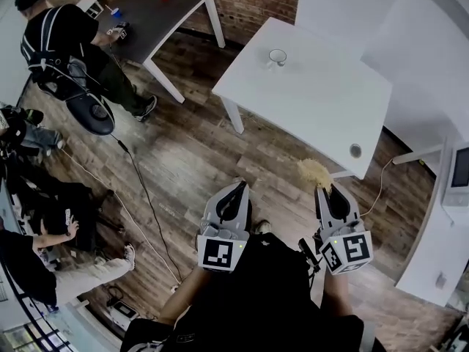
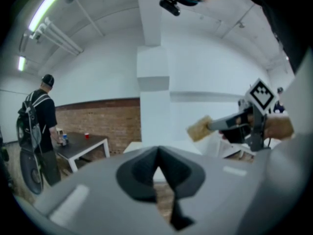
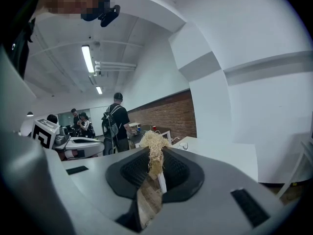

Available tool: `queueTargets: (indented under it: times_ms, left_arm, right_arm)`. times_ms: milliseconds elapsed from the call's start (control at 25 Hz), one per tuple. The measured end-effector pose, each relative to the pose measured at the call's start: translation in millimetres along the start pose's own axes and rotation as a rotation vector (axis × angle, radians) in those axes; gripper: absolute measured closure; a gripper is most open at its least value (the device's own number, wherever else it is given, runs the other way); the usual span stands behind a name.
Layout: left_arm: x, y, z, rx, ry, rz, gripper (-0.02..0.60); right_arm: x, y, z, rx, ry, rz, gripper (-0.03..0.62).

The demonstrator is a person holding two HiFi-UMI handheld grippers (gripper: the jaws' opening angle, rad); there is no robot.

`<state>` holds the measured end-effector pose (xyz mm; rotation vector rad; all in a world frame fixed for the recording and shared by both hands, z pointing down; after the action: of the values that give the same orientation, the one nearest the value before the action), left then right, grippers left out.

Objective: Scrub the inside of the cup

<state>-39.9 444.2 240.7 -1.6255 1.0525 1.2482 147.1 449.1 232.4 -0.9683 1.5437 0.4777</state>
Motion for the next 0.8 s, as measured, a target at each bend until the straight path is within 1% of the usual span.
queueTargets:
  times_ms: [120, 240, 440, 600, 800]
  left_arm:
    - [-1.1, 11.4, -28.9, -0.004, 0.010, 0.021, 0.578]
    - [3.0, 26.2, -68.2, -0.019, -0.003, -0.002, 0.578]
    - [13.0, 57.2, -130.4, -0.095, -0.014, -0.049, 0.578]
    - [21.3, 81.5, -177.8, -0.145, -0.027, -0.034, 0.578]
    - [24.0, 99.5, -225.2, -0.188, -0.023, -0.058, 0.578]
  right_arm:
    - [9.3, -9.9, -21.7, -0.009, -0.003, -0.001, 0.539]
    - [22.7, -25.6, -49.3, -0.026, -0.011, 0.013, 0.539]
    - [42.8, -44.7, -103.2, -0.070, -0.010, 0.002, 0.539]
    - [60.0, -60.6, -146.1, -0.105, -0.001, -0.013, 0.539]
    - [72.4, -80.5, -188.5, -0.122, 0.005, -0.025, 0.539]
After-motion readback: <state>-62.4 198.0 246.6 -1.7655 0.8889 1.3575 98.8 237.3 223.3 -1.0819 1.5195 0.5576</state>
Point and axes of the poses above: the fingertips, and each gripper's own axes: z backward along the fingers, y to its left, x out of its top, the point moved 2 cm from there along z, backward along the fingers, and after that the axes turned 13 degrees about x, right-handed, at the moved point
